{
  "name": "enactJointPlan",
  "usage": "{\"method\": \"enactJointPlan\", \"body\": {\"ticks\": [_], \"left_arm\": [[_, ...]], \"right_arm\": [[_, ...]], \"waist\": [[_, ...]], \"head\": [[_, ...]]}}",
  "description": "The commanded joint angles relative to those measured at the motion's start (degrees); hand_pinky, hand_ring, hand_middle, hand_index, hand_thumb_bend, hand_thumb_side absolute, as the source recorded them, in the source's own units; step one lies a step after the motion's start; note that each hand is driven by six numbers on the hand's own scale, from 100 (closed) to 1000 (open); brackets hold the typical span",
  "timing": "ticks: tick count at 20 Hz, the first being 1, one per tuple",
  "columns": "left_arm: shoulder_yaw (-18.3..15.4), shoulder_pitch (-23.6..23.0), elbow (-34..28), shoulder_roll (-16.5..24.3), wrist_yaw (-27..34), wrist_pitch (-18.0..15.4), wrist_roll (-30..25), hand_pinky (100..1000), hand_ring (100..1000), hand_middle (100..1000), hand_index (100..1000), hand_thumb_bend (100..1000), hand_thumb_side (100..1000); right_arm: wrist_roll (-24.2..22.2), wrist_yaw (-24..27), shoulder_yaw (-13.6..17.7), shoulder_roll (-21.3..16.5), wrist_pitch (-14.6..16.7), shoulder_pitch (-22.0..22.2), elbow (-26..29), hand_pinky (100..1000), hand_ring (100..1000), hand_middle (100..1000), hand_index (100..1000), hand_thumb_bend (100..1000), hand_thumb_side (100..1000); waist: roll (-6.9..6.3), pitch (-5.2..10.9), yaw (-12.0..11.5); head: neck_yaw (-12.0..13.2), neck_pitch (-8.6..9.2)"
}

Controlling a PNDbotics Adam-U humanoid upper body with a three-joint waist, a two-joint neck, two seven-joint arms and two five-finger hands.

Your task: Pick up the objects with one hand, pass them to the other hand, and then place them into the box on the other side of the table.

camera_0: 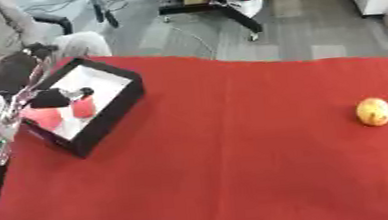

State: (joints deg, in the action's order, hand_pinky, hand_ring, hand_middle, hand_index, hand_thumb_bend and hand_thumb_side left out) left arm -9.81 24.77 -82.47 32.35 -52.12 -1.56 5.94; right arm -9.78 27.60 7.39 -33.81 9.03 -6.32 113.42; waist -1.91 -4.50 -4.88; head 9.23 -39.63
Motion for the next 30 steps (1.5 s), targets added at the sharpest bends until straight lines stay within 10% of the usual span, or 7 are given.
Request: {"method": "enactJointPlan", "body": {"ticks": [1, 4, 12, 21, 30], "left_arm": [[-2.3, -1.9, -10.7, -2.3, 10.0, -0.2, 5.3, 597, 587, 647, 829, 557, 632], [-2.8, -4.1, -16.4, -4.4, 16.5, 0.0, 7.4, 584, 577, 632, 821, 537, 628], [1.8, -6.0, -29.8, -16.1, 32.6, -2.8, 5.2, 537, 538, 576, 768, 469, 633], [7.4, -4.6, -32.0, -21.5, 38.0, -4.9, -0.7, 523, 517, 550, 745, 433, 640], [9.6, -2.5, -32.1, -22.9, 40.3, -7.6, -3.3, 526, 515, 545, 746, 431, 638]], "right_arm": [[1.8, -3.6, 2.4, -4.6, 1.4, 1.6, 1.1, 746, 925, 959, 868, 100, 759], [3.7, -6.5, 3.0, -6.4, 2.0, 3.1, 0.3, 746, 925, 959, 868, 100, 706], [-3.6, -18.2, 0.0, -17.0, 9.7, 3.5, -17.1, 776, 964, 995, 905, 100, 590], [-13.0, -28.4, -3.6, -17.9, 14.5, -1.5, -30.7, 810, 1000, 1000, 921, 100, 573], [-9.5, -34.5, -3.6, -18.6, 17.6, -3.5, -32.7, 824, 1000, 1000, 927, 100, 531]], "waist": [[0.76, 0.5, -0.5], [0.7, 0.32, -1.2], [0.57, -1.24, -5.4], [0.32, -2.63, -8.6], [0.02, -3.91, -11.3]], "head": [[-3.7, 0.31], [-5.9, 0.35], [-21.6, 0.77], [-28.6, 3.0], [-30.6, 4.6]]}}
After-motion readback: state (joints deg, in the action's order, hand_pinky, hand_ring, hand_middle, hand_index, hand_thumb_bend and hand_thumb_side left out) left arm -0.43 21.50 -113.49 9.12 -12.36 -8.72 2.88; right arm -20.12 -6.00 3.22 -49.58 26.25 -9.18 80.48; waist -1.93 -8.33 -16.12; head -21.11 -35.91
